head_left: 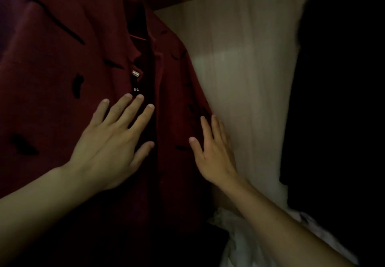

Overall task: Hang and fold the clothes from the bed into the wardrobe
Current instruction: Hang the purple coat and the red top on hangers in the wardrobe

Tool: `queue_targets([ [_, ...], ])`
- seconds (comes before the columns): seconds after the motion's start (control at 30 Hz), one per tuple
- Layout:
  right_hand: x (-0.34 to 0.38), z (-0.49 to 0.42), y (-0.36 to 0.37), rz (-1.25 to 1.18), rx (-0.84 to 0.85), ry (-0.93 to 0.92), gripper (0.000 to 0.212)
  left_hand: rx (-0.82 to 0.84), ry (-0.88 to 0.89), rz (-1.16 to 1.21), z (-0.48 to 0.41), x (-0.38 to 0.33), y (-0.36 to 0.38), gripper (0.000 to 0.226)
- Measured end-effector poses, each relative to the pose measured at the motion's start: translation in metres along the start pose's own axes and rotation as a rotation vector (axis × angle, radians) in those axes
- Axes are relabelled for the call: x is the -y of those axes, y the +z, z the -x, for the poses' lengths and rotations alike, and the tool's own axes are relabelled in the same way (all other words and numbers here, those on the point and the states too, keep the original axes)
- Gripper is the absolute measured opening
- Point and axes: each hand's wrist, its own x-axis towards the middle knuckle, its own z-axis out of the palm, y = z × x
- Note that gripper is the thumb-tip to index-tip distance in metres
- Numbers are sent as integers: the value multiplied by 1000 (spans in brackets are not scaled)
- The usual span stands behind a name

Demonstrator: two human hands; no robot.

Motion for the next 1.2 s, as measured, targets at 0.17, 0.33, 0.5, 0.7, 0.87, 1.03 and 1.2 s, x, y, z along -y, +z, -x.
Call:
queue_targets([
  [0.17,13,44,-55,349,-20,42,70,-19,-1,205,18,-14,-7,77],
  [0.33,21,103,-100,577,50,103,73,21,28,398,50,-43,-6,78],
  [0.5,30,153,-157,695,85,128,74,-6,64,508,69,-75,-25,76],
  [0.7,53,202,-217,726,77,166,78,-60,114,609,83,-105,-66,74],
  [0.87,66,247,-262,706,84,157,71,-23,85,705,100,-127,-103,75],
  [1.03,73,291,-301,697,61,98,65,64,-38,836,134,-151,-145,74],
  [1.2,83,337,-310,508,69,12,60,162,-41,754,194,-177,-185,74],
])
